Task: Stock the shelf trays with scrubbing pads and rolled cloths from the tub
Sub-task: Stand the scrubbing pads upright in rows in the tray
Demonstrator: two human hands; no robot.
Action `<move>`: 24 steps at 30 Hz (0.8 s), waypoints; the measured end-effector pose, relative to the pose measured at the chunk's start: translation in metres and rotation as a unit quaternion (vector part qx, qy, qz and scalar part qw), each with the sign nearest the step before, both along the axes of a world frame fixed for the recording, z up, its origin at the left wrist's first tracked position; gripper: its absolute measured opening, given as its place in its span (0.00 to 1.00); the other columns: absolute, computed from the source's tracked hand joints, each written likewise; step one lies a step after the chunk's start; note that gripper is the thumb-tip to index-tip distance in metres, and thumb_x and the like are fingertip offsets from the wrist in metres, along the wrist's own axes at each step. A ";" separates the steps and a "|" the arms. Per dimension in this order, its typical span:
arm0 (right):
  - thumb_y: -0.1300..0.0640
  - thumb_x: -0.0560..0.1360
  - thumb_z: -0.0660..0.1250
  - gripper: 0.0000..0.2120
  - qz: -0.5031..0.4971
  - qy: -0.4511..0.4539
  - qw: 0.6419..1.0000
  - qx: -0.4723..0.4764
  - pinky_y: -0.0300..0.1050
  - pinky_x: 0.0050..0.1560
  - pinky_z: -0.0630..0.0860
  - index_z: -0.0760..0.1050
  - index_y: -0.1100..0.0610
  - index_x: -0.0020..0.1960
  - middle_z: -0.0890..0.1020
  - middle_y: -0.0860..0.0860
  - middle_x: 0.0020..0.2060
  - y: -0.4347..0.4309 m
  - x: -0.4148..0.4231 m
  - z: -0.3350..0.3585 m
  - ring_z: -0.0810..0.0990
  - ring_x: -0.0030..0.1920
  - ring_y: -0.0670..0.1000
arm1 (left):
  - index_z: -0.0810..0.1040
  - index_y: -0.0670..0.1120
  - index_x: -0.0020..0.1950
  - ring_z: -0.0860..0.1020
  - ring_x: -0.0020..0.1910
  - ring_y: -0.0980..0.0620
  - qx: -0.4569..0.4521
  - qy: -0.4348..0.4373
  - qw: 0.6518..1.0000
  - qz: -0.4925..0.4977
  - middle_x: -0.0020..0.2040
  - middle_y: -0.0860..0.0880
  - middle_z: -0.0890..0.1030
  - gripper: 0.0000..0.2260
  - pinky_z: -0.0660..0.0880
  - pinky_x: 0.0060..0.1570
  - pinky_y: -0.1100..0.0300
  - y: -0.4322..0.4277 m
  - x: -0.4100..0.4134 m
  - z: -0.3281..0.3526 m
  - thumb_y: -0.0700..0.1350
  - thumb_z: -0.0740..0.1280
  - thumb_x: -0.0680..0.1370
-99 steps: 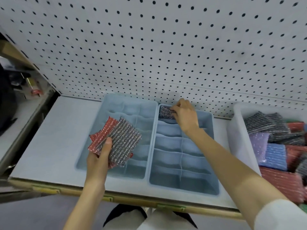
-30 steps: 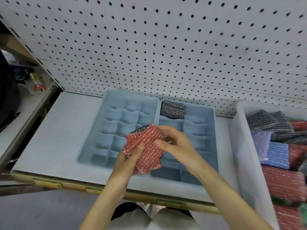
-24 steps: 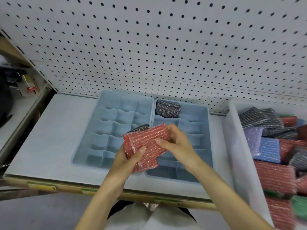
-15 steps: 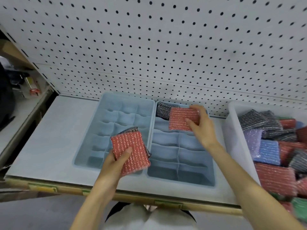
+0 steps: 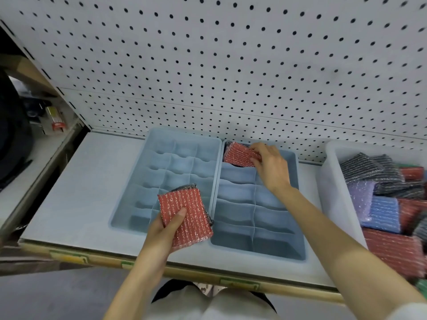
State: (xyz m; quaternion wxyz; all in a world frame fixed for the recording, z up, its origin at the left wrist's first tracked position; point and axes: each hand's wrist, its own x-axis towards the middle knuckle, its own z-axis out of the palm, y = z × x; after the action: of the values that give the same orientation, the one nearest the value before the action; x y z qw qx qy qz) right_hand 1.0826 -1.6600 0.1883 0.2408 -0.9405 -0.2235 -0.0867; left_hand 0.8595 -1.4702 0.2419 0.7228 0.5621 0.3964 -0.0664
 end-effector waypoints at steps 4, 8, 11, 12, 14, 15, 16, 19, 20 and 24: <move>0.67 0.67 0.74 0.15 0.031 -0.091 0.994 -0.054 0.43 0.22 0.73 0.81 0.57 0.51 0.82 0.52 0.40 -0.004 -0.001 -0.003 0.78 0.41 0.58 | 0.73 0.49 0.64 0.80 0.55 0.47 -0.001 -0.002 1.000 0.003 0.56 0.48 0.82 0.20 0.74 0.60 0.47 0.000 -0.003 -0.001 0.52 0.67 0.74; 0.69 0.63 0.77 0.18 0.051 -0.100 0.990 -0.087 0.44 0.19 0.72 0.82 0.55 0.50 0.81 0.51 0.38 0.000 0.000 -0.012 0.78 0.39 0.56 | 0.73 0.49 0.65 0.81 0.54 0.46 0.004 0.001 1.000 0.009 0.56 0.47 0.82 0.27 0.74 0.61 0.45 0.001 -0.005 -0.001 0.56 0.69 0.67; 0.70 0.64 0.76 0.19 0.065 -0.062 0.991 -0.101 0.46 0.21 0.74 0.82 0.56 0.52 0.80 0.53 0.40 0.007 0.003 -0.016 0.77 0.41 0.57 | 0.72 0.49 0.65 0.81 0.55 0.46 0.008 0.000 1.000 0.011 0.57 0.47 0.82 0.29 0.74 0.61 0.45 0.003 -0.007 -0.001 0.56 0.69 0.66; 0.68 0.68 0.74 0.16 0.055 -0.032 0.994 -0.089 0.48 0.24 0.75 0.81 0.56 0.54 0.79 0.55 0.42 0.009 0.004 -0.014 0.77 0.42 0.58 | 0.72 0.49 0.65 0.81 0.54 0.47 0.009 0.000 1.000 0.011 0.56 0.47 0.82 0.28 0.74 0.61 0.45 0.003 -0.007 -0.001 0.55 0.69 0.66; 0.62 0.75 0.68 0.12 0.046 0.004 0.994 -0.104 0.50 0.32 0.75 0.80 0.57 0.58 0.75 0.58 0.47 0.010 0.007 -0.010 0.75 0.46 0.59 | 0.72 0.49 0.66 0.81 0.54 0.47 0.006 0.001 1.000 0.011 0.56 0.48 0.82 0.27 0.74 0.61 0.46 0.004 -0.008 -0.003 0.54 0.69 0.68; 0.61 0.76 0.67 0.12 0.053 0.008 0.991 -0.121 0.48 0.34 0.73 0.79 0.56 0.59 0.74 0.58 0.48 0.008 0.009 -0.010 0.74 0.47 0.59 | 0.72 0.49 0.66 0.81 0.54 0.47 0.005 0.000 1.000 0.011 0.56 0.48 0.82 0.25 0.74 0.61 0.47 0.004 -0.009 -0.004 0.53 0.69 0.70; 0.61 0.75 0.68 0.13 0.059 0.000 0.989 -0.132 0.47 0.34 0.70 0.79 0.56 0.59 0.73 0.58 0.47 0.007 0.010 -0.010 0.73 0.47 0.59 | 0.72 0.48 0.66 0.80 0.54 0.47 0.004 -0.001 1.000 0.013 0.56 0.48 0.82 0.23 0.74 0.60 0.48 0.004 -0.009 -0.005 0.52 0.68 0.72; 0.68 0.65 0.75 0.24 0.091 -0.071 0.982 -0.150 0.43 0.32 0.67 0.79 0.55 0.59 0.74 0.56 0.41 0.001 0.012 -0.016 0.73 0.40 0.58 | 0.72 0.48 0.66 0.80 0.54 0.47 -0.001 -0.002 1.000 0.011 0.56 0.47 0.82 0.20 0.75 0.57 0.50 0.004 -0.009 -0.006 0.50 0.67 0.75; 0.71 0.62 0.75 0.29 0.095 -0.079 0.981 -0.146 0.43 0.32 0.69 0.78 0.54 0.61 0.74 0.56 0.41 0.001 0.011 -0.018 0.73 0.40 0.57 | 0.72 0.48 0.65 0.80 0.54 0.47 -0.002 -0.003 1.000 0.008 0.56 0.47 0.82 0.20 0.75 0.56 0.51 0.004 -0.008 -0.006 0.50 0.67 0.75; 0.75 0.61 0.72 0.32 0.111 -0.069 0.983 -0.129 0.46 0.35 0.76 0.78 0.55 0.62 0.77 0.58 0.45 0.004 0.004 -0.023 0.76 0.44 0.60 | 0.73 0.48 0.64 0.80 0.54 0.46 -0.001 -0.004 1.000 0.001 0.56 0.46 0.82 0.17 0.76 0.55 0.51 0.004 -0.005 -0.005 0.49 0.67 0.76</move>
State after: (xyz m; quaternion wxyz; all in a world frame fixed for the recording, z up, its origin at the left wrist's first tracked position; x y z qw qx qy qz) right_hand 1.0864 -1.6562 0.1651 0.1097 -0.9248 -0.3518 -0.0942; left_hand 0.8549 -1.4663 0.2367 0.7255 0.5608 0.3938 -0.0635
